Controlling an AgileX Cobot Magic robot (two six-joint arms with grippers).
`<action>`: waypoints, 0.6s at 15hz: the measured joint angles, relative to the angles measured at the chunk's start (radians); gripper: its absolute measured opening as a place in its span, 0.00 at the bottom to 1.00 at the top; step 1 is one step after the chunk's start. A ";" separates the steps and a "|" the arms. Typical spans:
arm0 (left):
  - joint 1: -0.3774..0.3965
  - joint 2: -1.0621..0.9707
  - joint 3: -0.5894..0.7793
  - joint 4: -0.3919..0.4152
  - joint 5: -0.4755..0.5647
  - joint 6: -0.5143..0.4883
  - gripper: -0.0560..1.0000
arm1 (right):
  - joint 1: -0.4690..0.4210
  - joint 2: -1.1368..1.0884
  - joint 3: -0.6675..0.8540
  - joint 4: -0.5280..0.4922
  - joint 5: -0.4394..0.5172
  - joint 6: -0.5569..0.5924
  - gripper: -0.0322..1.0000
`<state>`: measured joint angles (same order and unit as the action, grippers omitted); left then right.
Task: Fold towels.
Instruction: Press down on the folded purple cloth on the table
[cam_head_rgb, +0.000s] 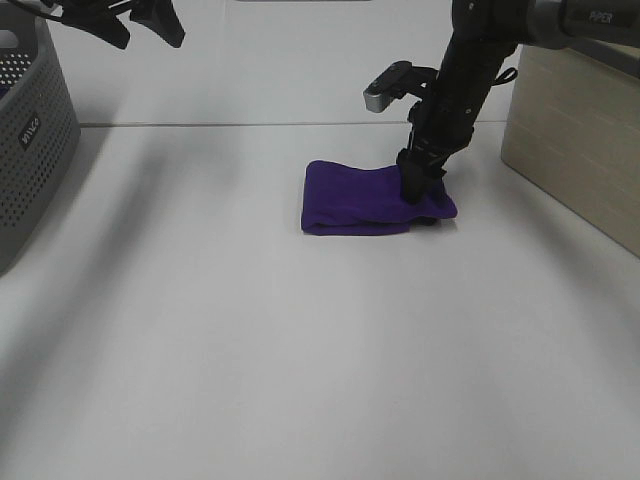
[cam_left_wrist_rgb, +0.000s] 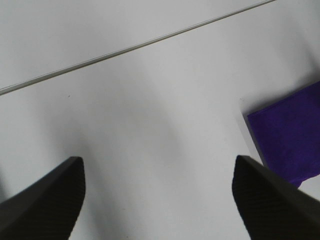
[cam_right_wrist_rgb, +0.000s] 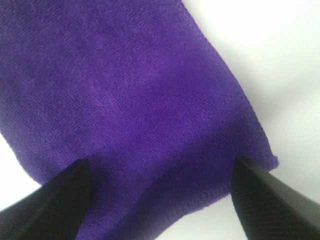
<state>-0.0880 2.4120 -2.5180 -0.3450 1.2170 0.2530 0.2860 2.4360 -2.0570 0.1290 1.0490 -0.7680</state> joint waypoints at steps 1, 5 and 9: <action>0.000 0.000 0.000 0.000 0.000 0.000 0.75 | 0.000 0.001 0.000 -0.005 0.000 -0.014 0.77; 0.000 0.000 0.000 0.000 0.000 0.000 0.75 | -0.010 0.006 0.001 0.009 -0.012 -0.074 0.77; 0.000 0.000 0.000 0.000 0.000 0.000 0.75 | -0.023 0.060 0.001 0.048 -0.011 -0.102 0.77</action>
<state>-0.0880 2.4120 -2.5180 -0.3450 1.2170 0.2530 0.2630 2.4960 -2.0560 0.1770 1.0380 -0.8700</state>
